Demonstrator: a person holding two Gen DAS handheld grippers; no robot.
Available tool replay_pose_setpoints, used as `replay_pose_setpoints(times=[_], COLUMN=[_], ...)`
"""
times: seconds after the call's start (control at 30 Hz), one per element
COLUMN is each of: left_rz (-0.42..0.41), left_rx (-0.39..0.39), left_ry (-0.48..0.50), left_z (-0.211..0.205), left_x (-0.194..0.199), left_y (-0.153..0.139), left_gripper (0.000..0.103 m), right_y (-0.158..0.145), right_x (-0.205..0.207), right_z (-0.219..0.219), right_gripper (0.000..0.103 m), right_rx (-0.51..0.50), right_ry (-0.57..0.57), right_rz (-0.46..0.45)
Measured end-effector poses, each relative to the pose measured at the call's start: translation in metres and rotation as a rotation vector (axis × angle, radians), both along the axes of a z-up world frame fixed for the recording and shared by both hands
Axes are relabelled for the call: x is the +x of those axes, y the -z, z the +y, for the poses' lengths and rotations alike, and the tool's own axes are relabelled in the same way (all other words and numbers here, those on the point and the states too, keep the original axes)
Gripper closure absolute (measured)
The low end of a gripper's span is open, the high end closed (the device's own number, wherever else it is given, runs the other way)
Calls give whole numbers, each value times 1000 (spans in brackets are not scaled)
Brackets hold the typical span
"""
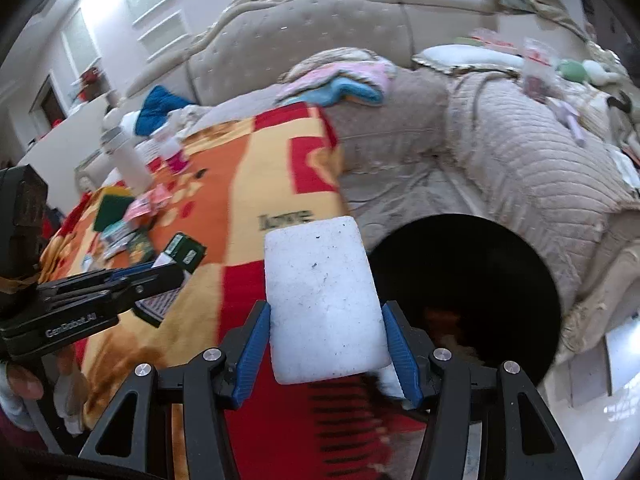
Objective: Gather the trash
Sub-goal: 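Carry the white block and green-white box over the black bin, then open both tools over the black bin to drop the block and box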
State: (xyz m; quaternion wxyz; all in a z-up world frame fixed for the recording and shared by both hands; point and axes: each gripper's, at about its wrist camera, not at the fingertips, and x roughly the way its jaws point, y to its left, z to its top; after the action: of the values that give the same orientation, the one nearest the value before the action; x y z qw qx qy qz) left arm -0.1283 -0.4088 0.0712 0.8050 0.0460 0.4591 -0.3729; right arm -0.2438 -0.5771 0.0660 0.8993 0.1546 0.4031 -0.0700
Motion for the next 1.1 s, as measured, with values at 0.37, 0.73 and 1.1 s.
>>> replay_pose_setpoints(times=[0.37, 0.73, 1.1], left_rz=[63, 103, 116], left_rx=[-36, -63, -79], left_ry=[96, 134, 147], left_z=[-69, -110, -109], left_x=[-11, -13, -11], left_y=[9, 19, 23], left_gripper=[83, 83, 58], right_y=[23, 40, 49], right_x=[-19, -27, -30], right_z=[-61, -92, -102], right_gripper=[48, 48, 36], right_rx=[42, 57, 67], right_ry=[136, 205, 258], right_rz=[38, 60, 79])
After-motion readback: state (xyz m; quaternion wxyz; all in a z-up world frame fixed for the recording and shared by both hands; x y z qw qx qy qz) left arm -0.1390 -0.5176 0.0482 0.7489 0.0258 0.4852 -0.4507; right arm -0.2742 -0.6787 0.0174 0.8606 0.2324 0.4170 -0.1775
